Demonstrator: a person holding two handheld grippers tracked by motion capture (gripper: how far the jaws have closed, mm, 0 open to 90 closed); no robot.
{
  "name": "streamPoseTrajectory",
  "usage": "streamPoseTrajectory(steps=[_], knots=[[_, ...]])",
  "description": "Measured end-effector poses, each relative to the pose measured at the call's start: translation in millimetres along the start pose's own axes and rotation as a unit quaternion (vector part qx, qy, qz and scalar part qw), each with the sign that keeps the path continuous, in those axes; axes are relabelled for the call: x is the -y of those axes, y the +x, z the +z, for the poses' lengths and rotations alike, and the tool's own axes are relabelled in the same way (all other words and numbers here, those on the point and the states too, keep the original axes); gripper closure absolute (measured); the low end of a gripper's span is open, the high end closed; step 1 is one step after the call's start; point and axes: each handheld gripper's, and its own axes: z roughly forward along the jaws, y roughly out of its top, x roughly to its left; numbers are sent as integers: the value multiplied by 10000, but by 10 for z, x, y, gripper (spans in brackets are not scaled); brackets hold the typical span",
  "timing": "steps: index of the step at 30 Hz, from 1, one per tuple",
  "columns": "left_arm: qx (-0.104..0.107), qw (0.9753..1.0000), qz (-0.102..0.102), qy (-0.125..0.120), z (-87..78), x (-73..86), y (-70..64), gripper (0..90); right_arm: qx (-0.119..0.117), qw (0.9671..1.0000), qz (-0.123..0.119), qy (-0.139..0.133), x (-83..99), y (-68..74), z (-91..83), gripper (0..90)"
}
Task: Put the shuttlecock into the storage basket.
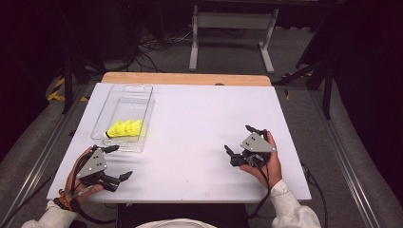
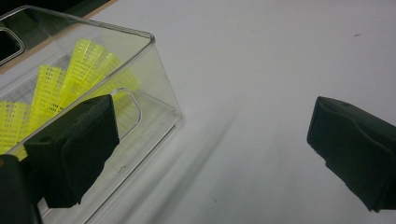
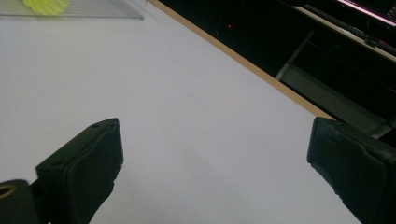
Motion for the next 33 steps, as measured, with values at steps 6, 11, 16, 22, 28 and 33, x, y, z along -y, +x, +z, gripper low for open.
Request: streamPoseTrajectory(steps=[6,11,16,22,28,33], knots=[[12,10000,-33,1,17,7,6,29,63,9999,140,14,163,-10,-81,45],[0,10000,-11,24,23,4,6,30,81,9998,196,9,239,-14,-119,47],[-14,10000,-30,33,26,5,5,30,81,9998,166,47,325,3,-172,47],[-35,10000,-9,50,35,-4,10,30,-41,9998,177,52,407,49,-234,45],[-71,10000,18,61,33,-8,11,30,-183,9998,74,48,421,112,-256,38],[-96,9999,-14,75,18,5,1,30,-232,9997,86,-1,412,109,-241,37]])
